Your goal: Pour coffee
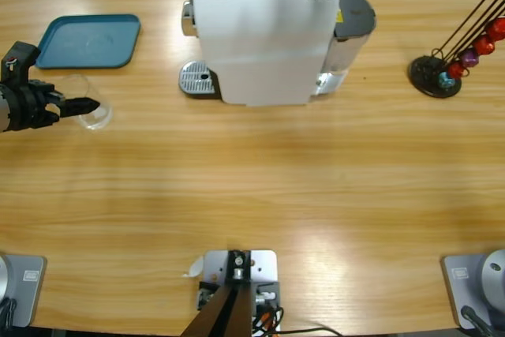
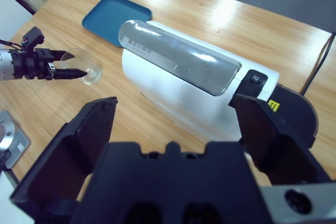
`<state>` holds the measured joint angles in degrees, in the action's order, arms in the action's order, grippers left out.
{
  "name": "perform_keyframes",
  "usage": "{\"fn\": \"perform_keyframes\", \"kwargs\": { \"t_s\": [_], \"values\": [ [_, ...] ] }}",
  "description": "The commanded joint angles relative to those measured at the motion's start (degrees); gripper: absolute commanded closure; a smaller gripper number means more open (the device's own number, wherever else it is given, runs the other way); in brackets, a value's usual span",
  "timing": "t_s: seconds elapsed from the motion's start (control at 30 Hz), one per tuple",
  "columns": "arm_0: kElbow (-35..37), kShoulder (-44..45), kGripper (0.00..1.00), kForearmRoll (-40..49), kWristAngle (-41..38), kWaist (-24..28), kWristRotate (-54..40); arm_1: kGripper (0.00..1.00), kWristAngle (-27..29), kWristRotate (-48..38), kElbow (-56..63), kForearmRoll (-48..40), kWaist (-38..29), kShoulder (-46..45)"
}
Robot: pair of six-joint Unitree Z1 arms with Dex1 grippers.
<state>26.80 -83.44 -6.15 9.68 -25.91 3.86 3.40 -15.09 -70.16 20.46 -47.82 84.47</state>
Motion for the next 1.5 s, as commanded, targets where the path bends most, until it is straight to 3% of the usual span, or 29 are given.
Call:
{"fn": "perform_keyframes", "kwargs": {
  "t_s": [0.03, 0.23, 0.37, 0.5, 0.83, 1.07, 1.3, 1.5],
  "values": [
    [-1.93, -0.18, 1.000, -0.78, -0.90, -0.58, -1.79, 0.000, -0.60, -1.08, 3.12, -1.02, 0.45, 0.94],
    [0.67, 0.40, 1.000, -2.29, -7.00, -4.69, -11.77, 0.000, -0.23, -2.33, 6.53, -4.15, 0.45, 0.00],
    [3.07, 1.34, 1.000, -3.93, -19.04, 0.35, -18.33, 0.000, -0.41, -2.38, 6.25, -5.15, 0.45, 0.03],
    [6.69, -5.03, 1.000, -5.75, -28.99, 3.73, -20.14, 0.000, -0.30, -2.33, 6.76, -4.94, 0.45, -0.85],
    [16.81, -16.07, 1.000, -6.07, -32.05, 5.86, -27.24, 0.000, 0.19, -2.23, 10.05, -4.43, 3.00, -3.87],
    [19.13, -17.82, 1.000, -1.68, -37.04, 6.05, -42.72, 0.000, 0.03, -2.23, 10.20, -5.82, 3.09, -2.32],
    [22.58, -20.76, 1.000, -1.73, -43.78, 7.54, -45.75, 0.000, 0.06, -2.23, 11.94, -6.33, 3.35, -2.89],
    [24.42, -23.10, 1.000, -1.47, -44.13, 7.58, -47.26, 0.000, 0.12, -2.31, 12.44, -6.94, 3.44, -2.62]
  ]
}}
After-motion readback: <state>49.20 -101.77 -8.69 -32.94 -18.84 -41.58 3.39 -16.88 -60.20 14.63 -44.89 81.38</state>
